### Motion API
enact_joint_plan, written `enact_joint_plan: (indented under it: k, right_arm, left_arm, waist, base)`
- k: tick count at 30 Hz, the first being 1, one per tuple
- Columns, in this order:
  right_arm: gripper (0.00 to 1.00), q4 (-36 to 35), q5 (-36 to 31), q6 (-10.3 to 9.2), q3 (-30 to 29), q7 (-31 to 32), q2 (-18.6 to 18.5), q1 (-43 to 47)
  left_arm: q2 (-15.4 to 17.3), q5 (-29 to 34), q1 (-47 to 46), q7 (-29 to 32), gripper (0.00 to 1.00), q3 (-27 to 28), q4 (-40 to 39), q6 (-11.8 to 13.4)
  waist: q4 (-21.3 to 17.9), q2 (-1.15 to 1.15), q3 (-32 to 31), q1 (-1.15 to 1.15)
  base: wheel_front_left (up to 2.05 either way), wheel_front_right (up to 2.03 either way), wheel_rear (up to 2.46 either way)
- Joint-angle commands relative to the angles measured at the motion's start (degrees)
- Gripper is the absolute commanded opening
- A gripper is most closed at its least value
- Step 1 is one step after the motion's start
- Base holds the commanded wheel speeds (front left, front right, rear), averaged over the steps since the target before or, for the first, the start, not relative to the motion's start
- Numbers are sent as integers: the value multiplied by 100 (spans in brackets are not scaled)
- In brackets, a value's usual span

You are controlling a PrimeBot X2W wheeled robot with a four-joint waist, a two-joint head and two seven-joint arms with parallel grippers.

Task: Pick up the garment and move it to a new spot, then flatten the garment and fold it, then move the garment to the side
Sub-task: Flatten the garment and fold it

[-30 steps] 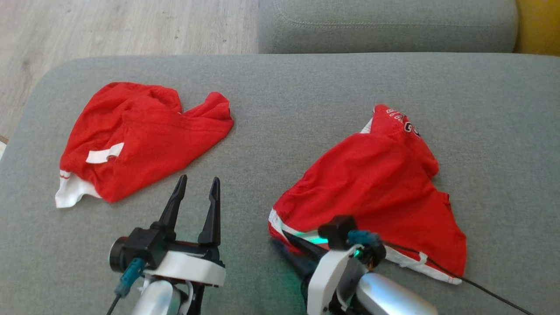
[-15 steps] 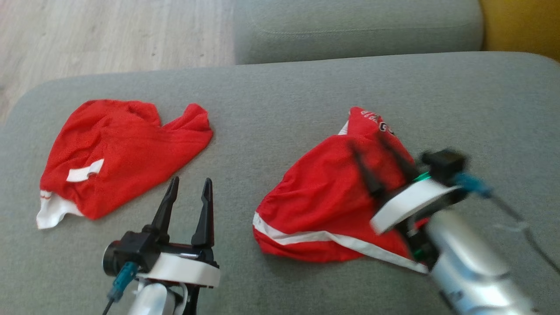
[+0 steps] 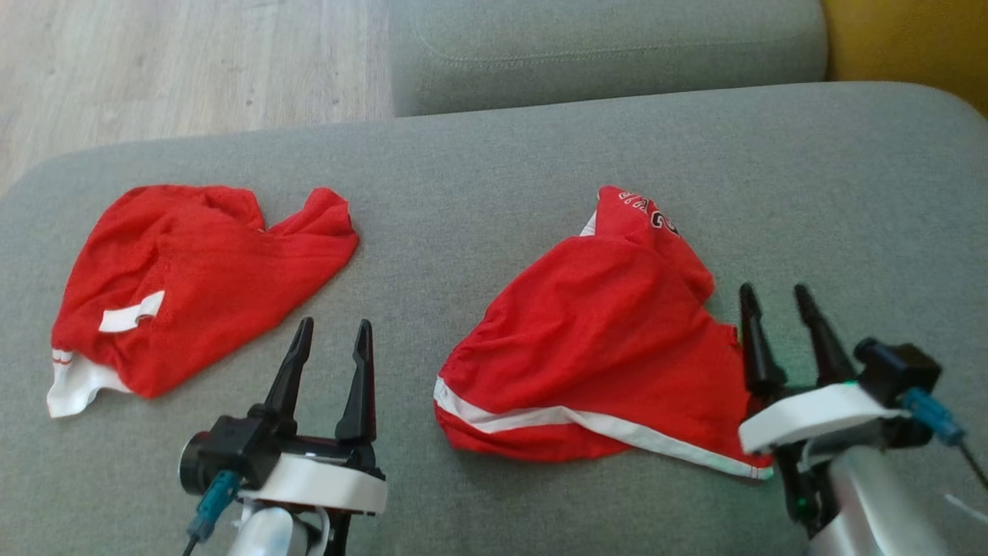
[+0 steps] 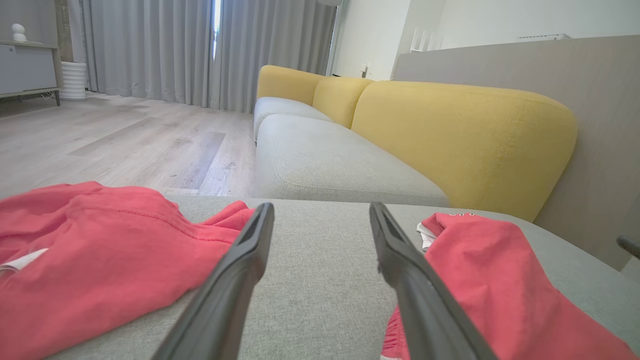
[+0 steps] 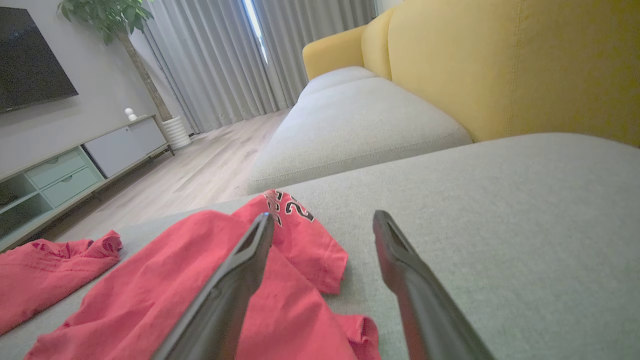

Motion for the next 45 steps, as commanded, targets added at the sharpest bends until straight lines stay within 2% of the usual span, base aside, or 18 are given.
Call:
enact_joint_plan:
  k: [1,6,11,21,28,29,30,36,45]
  right_arm:
    - [100,-314,-126,-5,-19,7,9,-281]
    - [100,-454,-399,-5,-398,243,83,-457]
    - [100,-178,-640,-5,-787,718,122,-853]
    - [100,1376,-639,-5,-931,1991,134,-1819]
    - [100,2262,-777,-5,-733,2267,9,-2197]
    - [45,2337,-792,-5,-694,2238,-17,-2253]
    - [0,2390,-807,-5,-664,2183,-52,-2317]
    - [0,2546,-901,-5,-729,1802,-399,-2840]
    - [0,2776,-1360,-5,-758,1595,-1165,-3792]
  left_arm:
    - [9,22,-172,-54,100,140,-186,9]
    - [9,36,-284,-54,100,78,-163,-11]
    - [9,42,-387,-54,100,38,-118,-22]
    - [9,19,-603,-54,100,-121,-45,-22]
    - [9,-6,-657,-54,100,-168,-52,9]
    - [9,-10,-660,-54,100,-172,-55,13]
    - [9,-14,-664,-54,100,-175,-58,17]
    - [9,-55,-689,-54,100,-212,-65,58]
    - [9,-137,-795,-54,100,-367,-90,90]
  waist:
    - [22,0,54,0]
    - [141,0,224,0]
    - [307,0,418,0]
    - [678,0,717,0]
    - [812,0,805,0]
    - [821,0,814,0]
    - [826,0,824,0]
    - [815,0,849,0]
    - [874,0,933,0]
  base:
    - [0,0,0]
    - [0,0,0]
    - [0,0,0]
    - [0,0,0]
    - [0,0,0]
    - [0,0,0]
    - [0,0,0]
    - [0,0,0]
    - [0,0,0]
